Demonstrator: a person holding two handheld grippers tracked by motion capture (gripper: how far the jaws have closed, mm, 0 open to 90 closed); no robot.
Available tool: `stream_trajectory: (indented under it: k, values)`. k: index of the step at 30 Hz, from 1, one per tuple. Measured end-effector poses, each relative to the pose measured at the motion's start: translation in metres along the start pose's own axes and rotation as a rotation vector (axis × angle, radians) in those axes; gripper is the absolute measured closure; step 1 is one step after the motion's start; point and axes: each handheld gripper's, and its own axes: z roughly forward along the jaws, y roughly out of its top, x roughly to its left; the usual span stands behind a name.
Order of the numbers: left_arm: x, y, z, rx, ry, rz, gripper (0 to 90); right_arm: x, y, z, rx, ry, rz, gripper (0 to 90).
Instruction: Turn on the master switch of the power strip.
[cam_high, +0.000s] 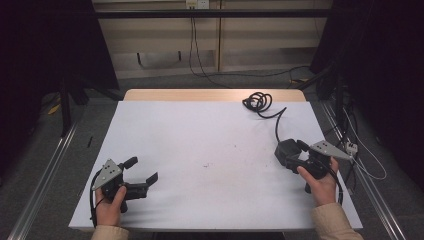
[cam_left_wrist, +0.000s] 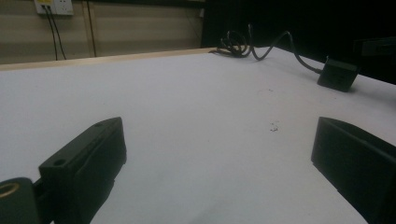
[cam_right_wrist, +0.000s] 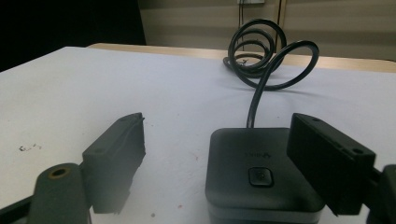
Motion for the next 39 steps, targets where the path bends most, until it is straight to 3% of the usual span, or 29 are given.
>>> stream_trajectory:
  k: [11,39]
  values:
    - [-0.001,0.0,0.002,0.004,-0.004,-0.001,2.9,0.005,0.001,-0.005,-0.003,0.033,0.003,15.9]
    - [0.0,0.0,0.002,-0.003,-0.005,-0.004,2.9,0.025,-0.008,-0.016,0.015,0.088,-0.05,12.7]
